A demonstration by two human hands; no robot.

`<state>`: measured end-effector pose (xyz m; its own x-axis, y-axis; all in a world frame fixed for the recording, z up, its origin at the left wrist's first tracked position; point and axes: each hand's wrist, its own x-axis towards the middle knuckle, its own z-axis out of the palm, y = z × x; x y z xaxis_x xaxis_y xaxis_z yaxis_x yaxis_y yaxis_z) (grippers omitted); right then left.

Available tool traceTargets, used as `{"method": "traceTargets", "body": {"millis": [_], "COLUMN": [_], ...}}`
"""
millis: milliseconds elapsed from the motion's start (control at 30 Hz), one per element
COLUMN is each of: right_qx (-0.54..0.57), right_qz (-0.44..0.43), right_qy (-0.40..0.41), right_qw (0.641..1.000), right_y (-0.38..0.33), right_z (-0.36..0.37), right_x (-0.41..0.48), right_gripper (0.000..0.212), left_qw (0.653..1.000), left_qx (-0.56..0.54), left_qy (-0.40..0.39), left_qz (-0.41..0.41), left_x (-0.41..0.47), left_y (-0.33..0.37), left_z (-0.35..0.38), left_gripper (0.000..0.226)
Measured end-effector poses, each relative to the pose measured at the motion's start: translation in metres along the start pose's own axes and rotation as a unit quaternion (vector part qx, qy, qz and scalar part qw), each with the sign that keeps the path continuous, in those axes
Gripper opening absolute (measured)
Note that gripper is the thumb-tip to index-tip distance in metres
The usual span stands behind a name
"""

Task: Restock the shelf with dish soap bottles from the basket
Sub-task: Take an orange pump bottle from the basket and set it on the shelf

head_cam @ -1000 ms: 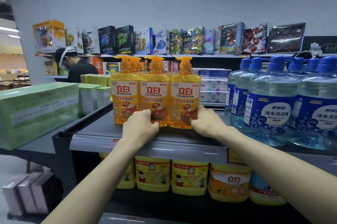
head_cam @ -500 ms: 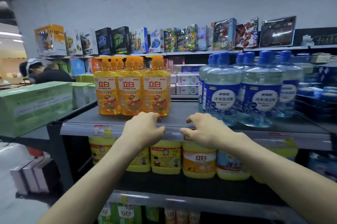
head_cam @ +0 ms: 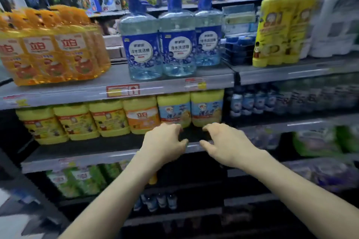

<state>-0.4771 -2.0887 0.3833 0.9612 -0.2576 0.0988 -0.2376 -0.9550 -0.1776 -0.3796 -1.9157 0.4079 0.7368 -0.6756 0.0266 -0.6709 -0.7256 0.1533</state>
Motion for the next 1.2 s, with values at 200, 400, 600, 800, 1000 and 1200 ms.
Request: {"method": "traceTargets", "body": {"millis": [200, 400, 600, 800, 1000, 1200], "right_qx": [0.011, 0.011, -0.009, -0.005, 0.038, 0.086], "right_qz": [0.122, 0.246, 0.356, 0.475, 0.590, 0.657], "right_qy": [-0.068, -0.067, -0.077, -0.091, -0.118, -0.114], "right_qw": [0.990, 0.967, 0.931, 0.875, 0.798, 0.740], "right_y": [0.092, 0.159, 0.205, 0.239, 0.248, 0.274], "right_z": [0.044, 0.069, 0.089, 0.114, 0.140, 0.154], "right_x": [-0.069, -0.132, -0.180, -0.228, -0.291, -0.349], "right_gripper": [0.057, 0.051, 0.050, 0.050, 0.048, 0.048], "left_qw": [0.995, 0.983, 0.961, 0.920, 0.869, 0.827], "left_qx": [-0.007, 0.003, 0.005, 0.014, 0.047, 0.083], "left_qy": [-0.081, -0.131, -0.173, -0.241, -0.302, -0.328], "left_qz": [0.062, 0.131, 0.215, 0.308, 0.389, 0.449], "left_x": [0.018, 0.044, 0.063, 0.064, 0.038, 0.006], "left_y": [0.090, 0.161, 0.236, 0.299, 0.354, 0.419], "left_z": [0.071, 0.130, 0.194, 0.250, 0.293, 0.331], "left_gripper": [0.043, 0.042, 0.038, 0.034, 0.041, 0.042]}}
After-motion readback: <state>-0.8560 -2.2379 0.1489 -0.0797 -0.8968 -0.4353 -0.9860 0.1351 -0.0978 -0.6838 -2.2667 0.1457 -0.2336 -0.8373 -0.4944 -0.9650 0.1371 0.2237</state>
